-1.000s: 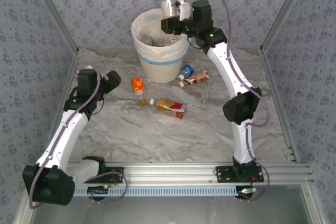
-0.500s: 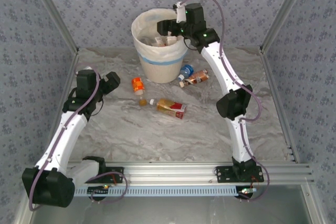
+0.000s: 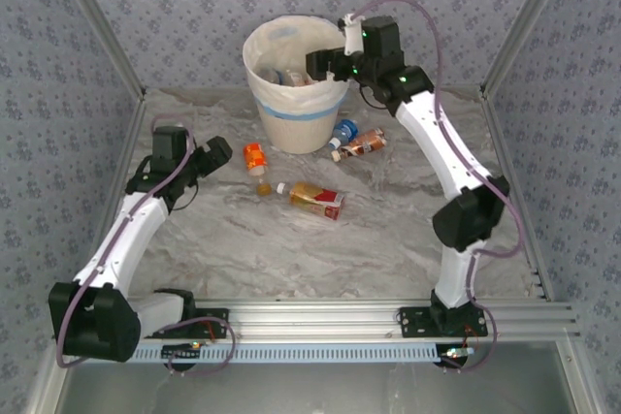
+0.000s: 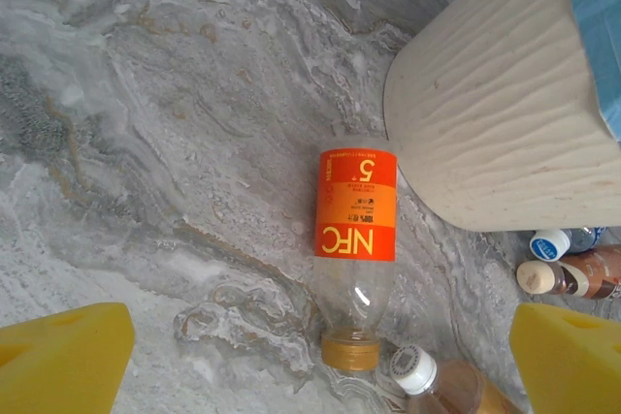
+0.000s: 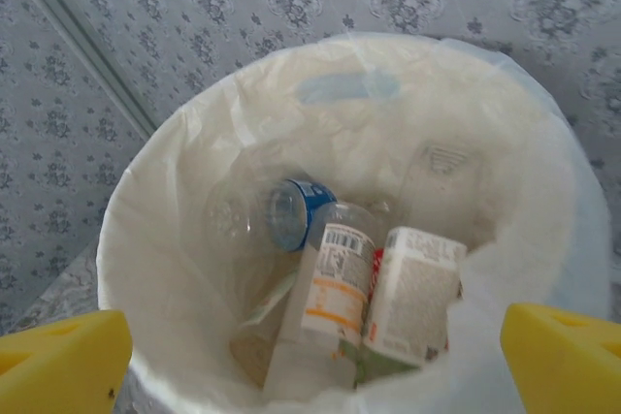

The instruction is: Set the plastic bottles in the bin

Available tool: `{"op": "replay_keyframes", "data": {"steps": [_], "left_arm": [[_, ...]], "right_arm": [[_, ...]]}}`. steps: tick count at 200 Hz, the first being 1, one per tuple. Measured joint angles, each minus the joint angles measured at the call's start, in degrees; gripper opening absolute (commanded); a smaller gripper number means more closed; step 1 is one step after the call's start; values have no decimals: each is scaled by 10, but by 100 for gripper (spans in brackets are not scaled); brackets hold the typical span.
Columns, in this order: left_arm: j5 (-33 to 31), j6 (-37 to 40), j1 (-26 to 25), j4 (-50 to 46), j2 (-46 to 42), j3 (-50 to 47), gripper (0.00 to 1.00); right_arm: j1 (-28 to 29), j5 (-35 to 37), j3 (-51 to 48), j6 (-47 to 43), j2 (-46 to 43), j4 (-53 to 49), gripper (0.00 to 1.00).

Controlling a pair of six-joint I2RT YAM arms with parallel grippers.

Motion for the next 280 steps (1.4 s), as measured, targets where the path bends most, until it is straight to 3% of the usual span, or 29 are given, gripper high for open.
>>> {"op": "replay_keyframes", "data": {"steps": [53,106,148,185,229,280], "left_arm": [[17,4,-5,27,21,-2,99],[26,1,-32,46,68,-8,100],[4,0,-92,49,137,-3,99],[-28,6,-134,45,233,32,99],[-57,39,-139,38,352,112,99],[-100,70,-142,45,428,169,99]], "right_arm": [[0,73,-273,3,-189,84,100],[-17,144,-442,40,-315,104,100],[-22,193,-558,84,-378,108,100],[-26,214,-585,97,-394,104,100],[-26,220,-585,97,-412,103,100],[-26,222,-585,97,-412,96,100]]}}
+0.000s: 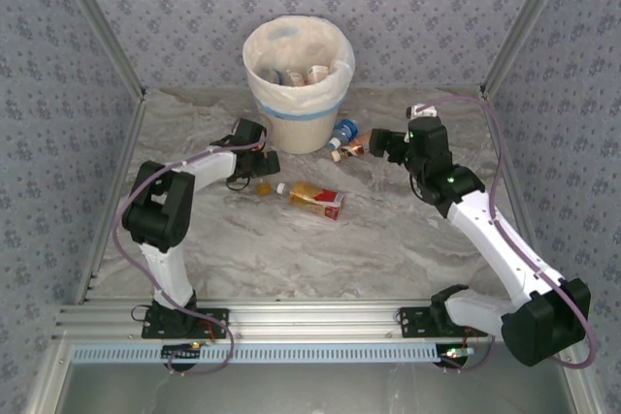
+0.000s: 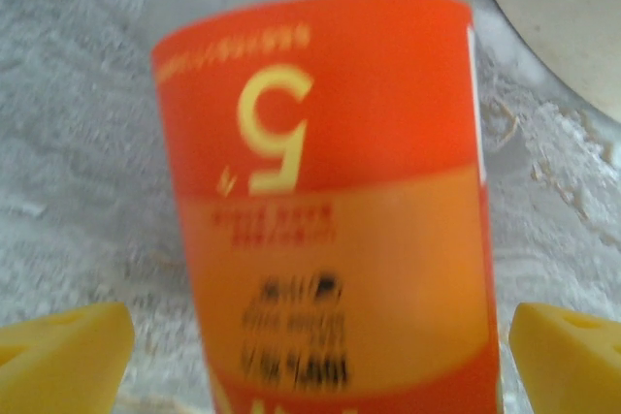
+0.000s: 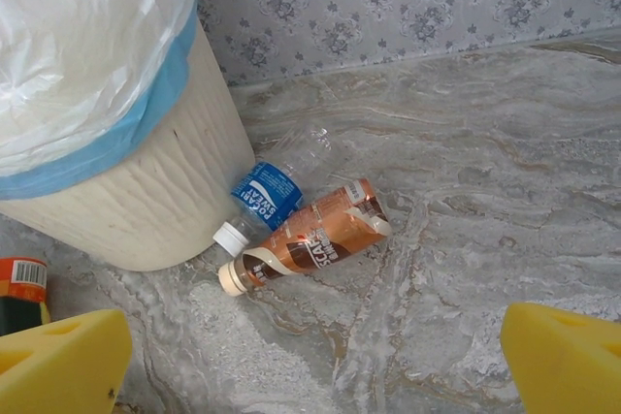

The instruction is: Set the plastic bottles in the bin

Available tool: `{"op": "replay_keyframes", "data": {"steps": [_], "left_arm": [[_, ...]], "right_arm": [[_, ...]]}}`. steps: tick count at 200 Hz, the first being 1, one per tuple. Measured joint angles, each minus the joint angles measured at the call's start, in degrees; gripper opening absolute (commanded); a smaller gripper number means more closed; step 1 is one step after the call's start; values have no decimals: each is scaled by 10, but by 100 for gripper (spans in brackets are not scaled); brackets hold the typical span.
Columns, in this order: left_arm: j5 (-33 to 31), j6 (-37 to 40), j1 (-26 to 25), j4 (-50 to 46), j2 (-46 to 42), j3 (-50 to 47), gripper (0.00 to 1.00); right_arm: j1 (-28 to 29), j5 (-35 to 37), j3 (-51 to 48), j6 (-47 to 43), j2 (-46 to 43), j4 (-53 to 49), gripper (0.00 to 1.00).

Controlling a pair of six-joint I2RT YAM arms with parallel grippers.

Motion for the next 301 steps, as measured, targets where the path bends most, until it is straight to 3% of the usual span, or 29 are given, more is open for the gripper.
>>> {"op": "replay_keyframes", "data": {"steps": [47,116,184,281,301], "left_arm": [[-18,28,-1,15,24,6,89],[-17,48,-1,43,25,6,61],[-13,56,-4,51,9,-6,41],[-10,62,-4,53,-169,-89,0],[-12,64,-4,50,-230,-99,0]], "right_arm": [[0,2,0,0,0,-5,100],[0,2,0,0,10,-7,100],[0,2,0,0,17,-7,100],[0,2,0,0,17,-6,100],[0,2,0,2,17,-6,100]]}}
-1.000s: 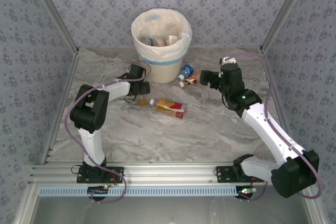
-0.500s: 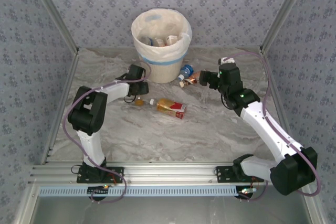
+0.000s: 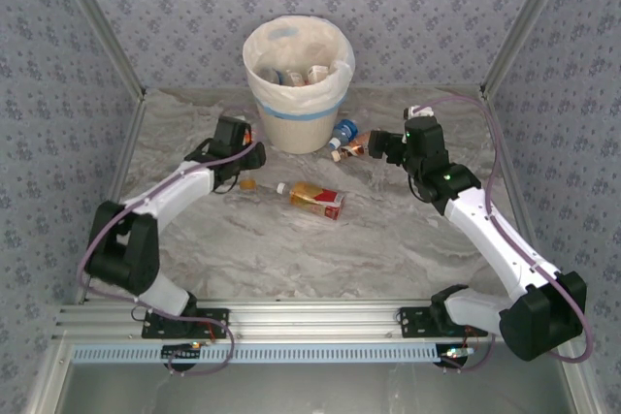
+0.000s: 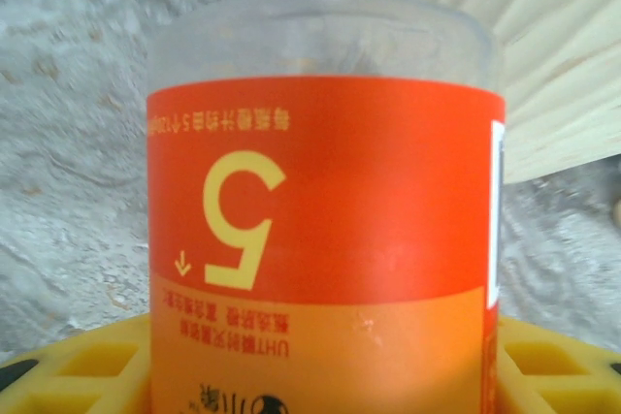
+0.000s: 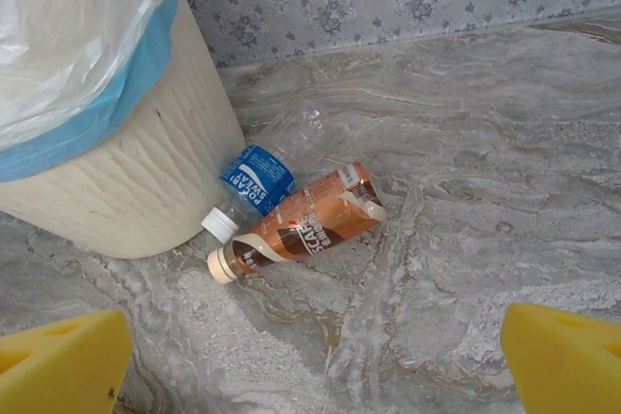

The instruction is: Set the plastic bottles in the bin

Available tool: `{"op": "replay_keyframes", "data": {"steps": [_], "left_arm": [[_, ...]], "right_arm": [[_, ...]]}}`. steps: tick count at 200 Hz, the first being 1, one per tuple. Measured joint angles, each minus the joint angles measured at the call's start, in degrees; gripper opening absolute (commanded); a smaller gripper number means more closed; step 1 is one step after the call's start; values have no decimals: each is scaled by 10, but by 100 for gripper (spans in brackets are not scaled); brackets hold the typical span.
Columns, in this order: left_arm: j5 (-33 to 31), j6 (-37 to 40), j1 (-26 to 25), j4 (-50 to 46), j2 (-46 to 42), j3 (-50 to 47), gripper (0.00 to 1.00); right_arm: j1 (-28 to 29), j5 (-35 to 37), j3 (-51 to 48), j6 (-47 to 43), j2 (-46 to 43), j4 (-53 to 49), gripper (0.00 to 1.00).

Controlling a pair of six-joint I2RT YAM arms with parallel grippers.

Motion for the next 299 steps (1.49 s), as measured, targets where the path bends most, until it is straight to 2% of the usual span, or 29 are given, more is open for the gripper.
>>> {"op": "replay_keyframes", "data": {"steps": [48,100,148,188,255,286,292,299], "left_arm": [[-3,7,0,-10,-138,9,0],[22,28,0,-11,-148,118,0],[73,50,-12,4,-47,299,0],[102,93,-23,24,56,396,2],[100,152,-23,0,220,588,5],[33,145,-23,-95,330,776,19],[20,143,-23,-121,361,829,32],[8,141,-23,-153,394,888,58]], "right_arm": [[0,-4,0,2,0,6,100],[0,-17,0,2,0,17,100],[2,-21,0,2,0,20,100],[3,-21,0,2,0,19,100],[3,-15,0,2,-19,16,100],[3,-14,0,2,-23,11,100],[3,-14,0,2,-24,9,100],[3,-12,0,2,-24,7,100]]}}
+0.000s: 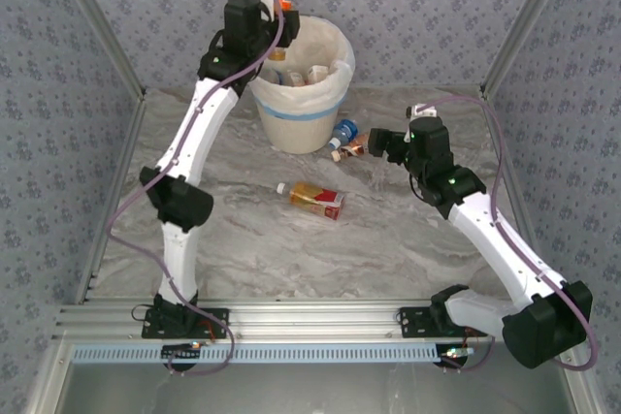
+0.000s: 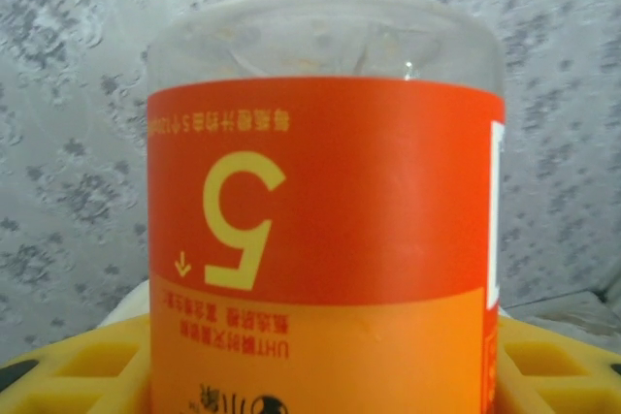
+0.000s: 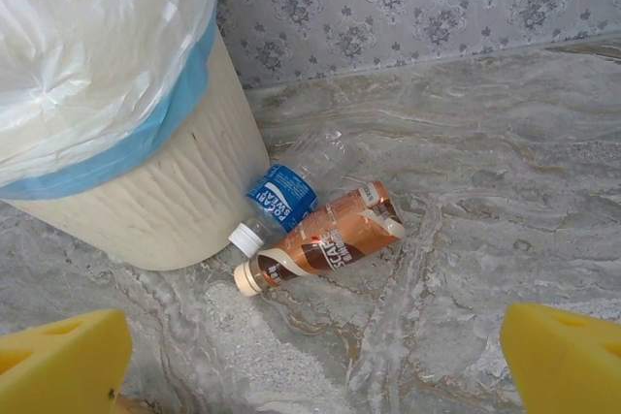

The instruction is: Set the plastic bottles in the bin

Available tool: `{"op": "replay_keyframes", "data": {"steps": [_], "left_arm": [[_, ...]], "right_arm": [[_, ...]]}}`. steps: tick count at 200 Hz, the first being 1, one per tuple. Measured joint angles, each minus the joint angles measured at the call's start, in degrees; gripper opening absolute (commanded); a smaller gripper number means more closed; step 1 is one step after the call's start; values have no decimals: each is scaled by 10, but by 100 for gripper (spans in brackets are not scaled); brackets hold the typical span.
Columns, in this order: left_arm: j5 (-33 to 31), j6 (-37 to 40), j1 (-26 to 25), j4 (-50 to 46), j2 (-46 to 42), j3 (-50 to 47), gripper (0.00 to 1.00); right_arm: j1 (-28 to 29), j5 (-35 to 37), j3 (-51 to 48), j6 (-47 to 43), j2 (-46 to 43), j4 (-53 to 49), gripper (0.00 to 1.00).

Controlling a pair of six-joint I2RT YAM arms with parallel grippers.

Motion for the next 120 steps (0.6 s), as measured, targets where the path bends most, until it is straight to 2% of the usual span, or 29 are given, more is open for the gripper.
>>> {"op": "replay_keyframes", "data": {"steps": [6,10,21,41,90,120], "left_arm": [[-9,-1,0,-29,29,51,77],[-16,-1,1,-48,50,89,86],[-29,-4,1,-93,95,168,99],[-51,-4,1,-161,129,226,99],[-57,7,1,-216,107,180,99],[-35,7,1,-241,90,173,99]], "right_arm": [[0,1,0,0,0,-1,100],[0,2,0,0,-1,-2,100],[0,2,0,0,-2,-4,100],[0,2,0,0,-5,-6,100],[0,-1,0,-7,2,-3,100],[0,-35,-1,-43,31,7,100]]}}
